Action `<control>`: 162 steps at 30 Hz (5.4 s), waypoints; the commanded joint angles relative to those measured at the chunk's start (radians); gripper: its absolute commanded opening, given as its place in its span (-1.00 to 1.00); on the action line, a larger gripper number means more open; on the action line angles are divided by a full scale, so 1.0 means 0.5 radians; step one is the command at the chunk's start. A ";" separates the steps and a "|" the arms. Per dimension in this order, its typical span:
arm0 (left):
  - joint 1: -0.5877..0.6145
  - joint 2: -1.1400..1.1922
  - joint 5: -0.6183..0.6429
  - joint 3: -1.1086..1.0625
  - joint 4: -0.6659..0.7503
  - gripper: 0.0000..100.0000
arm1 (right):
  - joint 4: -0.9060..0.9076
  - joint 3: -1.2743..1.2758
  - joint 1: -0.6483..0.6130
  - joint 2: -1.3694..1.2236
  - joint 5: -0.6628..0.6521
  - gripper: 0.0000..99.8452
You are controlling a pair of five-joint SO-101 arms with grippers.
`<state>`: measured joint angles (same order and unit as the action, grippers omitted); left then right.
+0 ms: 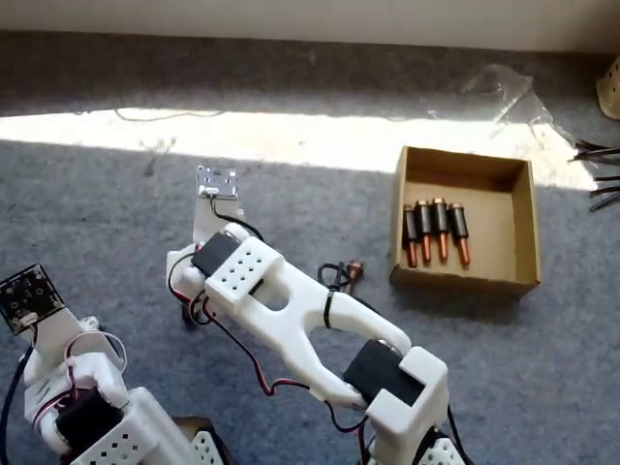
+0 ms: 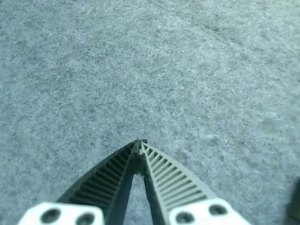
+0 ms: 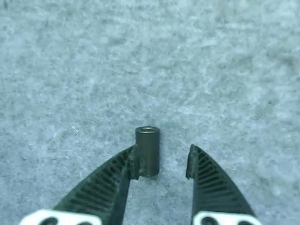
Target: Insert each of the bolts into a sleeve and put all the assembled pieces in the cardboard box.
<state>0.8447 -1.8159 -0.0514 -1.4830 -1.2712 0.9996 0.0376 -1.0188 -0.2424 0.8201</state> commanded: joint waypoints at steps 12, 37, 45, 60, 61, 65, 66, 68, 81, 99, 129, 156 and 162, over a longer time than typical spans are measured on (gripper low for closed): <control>-0.032 -0.023 0.021 0.063 -0.009 -0.99 | -0.281 -0.084 -0.094 -0.041 0.018 -0.69; -0.026 -0.023 0.021 0.066 -0.009 -0.99 | -0.407 -0.081 -0.118 -0.284 0.230 -0.70; -0.023 -0.023 0.021 0.066 -0.009 -0.99 | -0.256 -0.087 -0.201 -0.287 0.285 -0.77; -0.029 -0.023 0.018 0.060 -0.009 -0.99 | -0.247 -0.081 -0.124 -0.290 0.270 -0.75; -0.029 -0.023 0.018 0.060 -0.009 -0.99 | -0.247 -0.081 -0.124 -0.290 0.270 -0.74; -0.032 -0.023 0.018 0.060 -0.009 -0.99 | -0.238 -0.081 -0.112 -0.290 0.270 -0.90; -0.032 -0.023 0.018 0.060 -0.009 -0.99 | -0.238 -0.081 -0.094 -0.290 0.267 -0.94; -0.032 -0.023 0.018 0.057 -0.009 -0.99 | -0.238 -0.081 -0.041 -0.290 0.221 -0.99; -0.032 -0.023 0.018 0.054 -0.003 -0.99 | 0.379 -0.094 0.339 -0.287 -0.810 -0.99; -0.032 -0.023 0.018 0.051 -0.006 -0.99 | 0.717 -0.075 0.818 -0.290 -1.955 -0.99; -0.032 -0.023 0.018 0.048 -0.006 -0.99 | 1.048 -0.373 0.735 -0.259 -2.341 -0.99; -0.450 -0.023 0.012 0.002 0.006 -0.99 | 1.361 -0.133 0.750 1.689 -2.341 -0.99; -0.824 -0.023 0.003 -0.020 0.215 -0.98 | 1.128 0.428 0.766 2.217 -2.219 -0.99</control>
<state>0.5409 -1.8159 -0.0529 -1.4922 -1.2482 1.6410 0.1649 -0.6398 0.7334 -0.3276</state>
